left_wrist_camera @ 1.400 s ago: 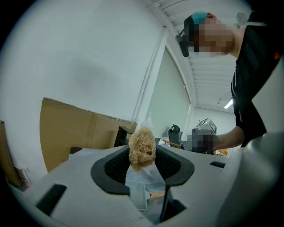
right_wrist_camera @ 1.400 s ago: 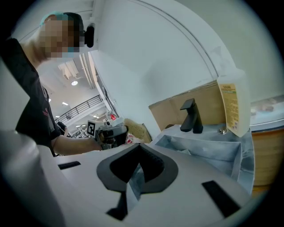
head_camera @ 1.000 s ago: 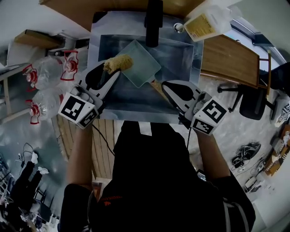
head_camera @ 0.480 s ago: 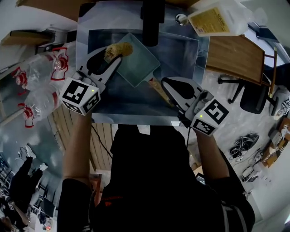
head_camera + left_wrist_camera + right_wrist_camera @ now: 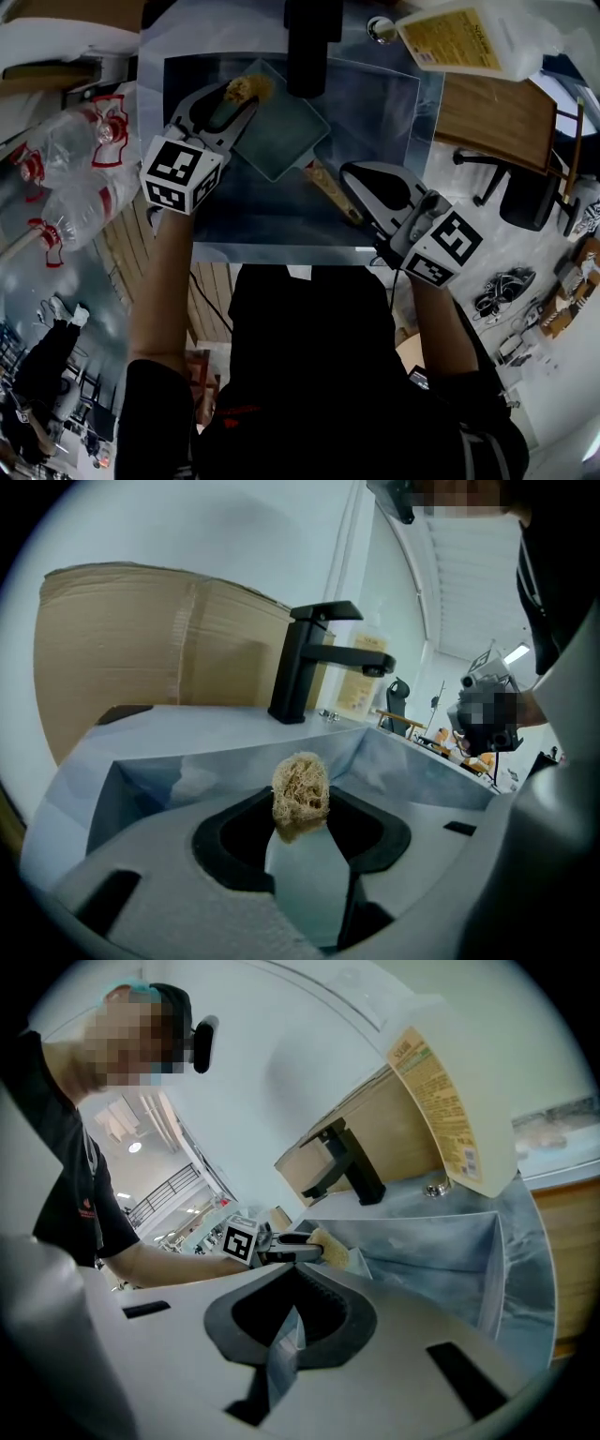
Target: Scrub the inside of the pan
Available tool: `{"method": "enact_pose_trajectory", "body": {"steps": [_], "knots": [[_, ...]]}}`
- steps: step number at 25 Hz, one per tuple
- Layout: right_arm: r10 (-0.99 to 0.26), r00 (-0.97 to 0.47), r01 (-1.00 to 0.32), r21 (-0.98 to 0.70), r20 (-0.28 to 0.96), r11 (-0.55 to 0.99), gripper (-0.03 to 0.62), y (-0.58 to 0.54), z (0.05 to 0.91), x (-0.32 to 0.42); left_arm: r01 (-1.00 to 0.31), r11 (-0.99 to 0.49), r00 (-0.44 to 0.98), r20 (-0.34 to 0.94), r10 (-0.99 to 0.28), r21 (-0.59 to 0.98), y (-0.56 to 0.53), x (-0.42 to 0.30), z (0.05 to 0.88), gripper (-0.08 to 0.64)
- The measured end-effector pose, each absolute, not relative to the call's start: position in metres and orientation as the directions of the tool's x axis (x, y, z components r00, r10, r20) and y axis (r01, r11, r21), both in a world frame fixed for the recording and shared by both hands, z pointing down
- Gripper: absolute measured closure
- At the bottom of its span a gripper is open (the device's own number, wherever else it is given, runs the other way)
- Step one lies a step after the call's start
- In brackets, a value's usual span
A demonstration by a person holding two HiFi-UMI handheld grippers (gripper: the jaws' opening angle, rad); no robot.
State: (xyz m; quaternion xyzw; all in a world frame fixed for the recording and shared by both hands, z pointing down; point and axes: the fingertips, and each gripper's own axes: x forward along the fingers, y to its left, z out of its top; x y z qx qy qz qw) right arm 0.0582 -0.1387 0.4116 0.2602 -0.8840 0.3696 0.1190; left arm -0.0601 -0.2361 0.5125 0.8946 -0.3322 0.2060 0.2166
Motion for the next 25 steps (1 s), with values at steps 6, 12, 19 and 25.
{"method": "enact_pose_trajectory", "body": {"steps": [6,12,19,25], "knots": [[-0.367,-0.828,-0.561,-0.604,0.424,0.566,0.588,-0.133,0.426,0.069,-0.691,-0.683,0.671,0.561,-0.486,0.235,-0.242,-0.058,0.543,0.38],[-0.372,-0.827,-0.562,-0.609,0.422,0.559,0.588,-0.132,0.429,0.073,-0.694,-0.685,0.654,0.59,-0.473,0.22,-0.245,-0.057,0.558,0.38],[-0.379,-0.824,-0.566,-0.616,0.42,0.548,0.588,-0.125,0.434,0.08,-0.683,-0.701,0.648,0.613,-0.451,0.206,-0.239,-0.05,0.57,0.382],[-0.387,-0.827,-0.562,-0.616,0.409,0.551,0.588,-0.121,0.431,0.083,-0.671,-0.71,0.656,0.617,-0.435,0.213,-0.232,-0.044,0.57,0.383]]}}
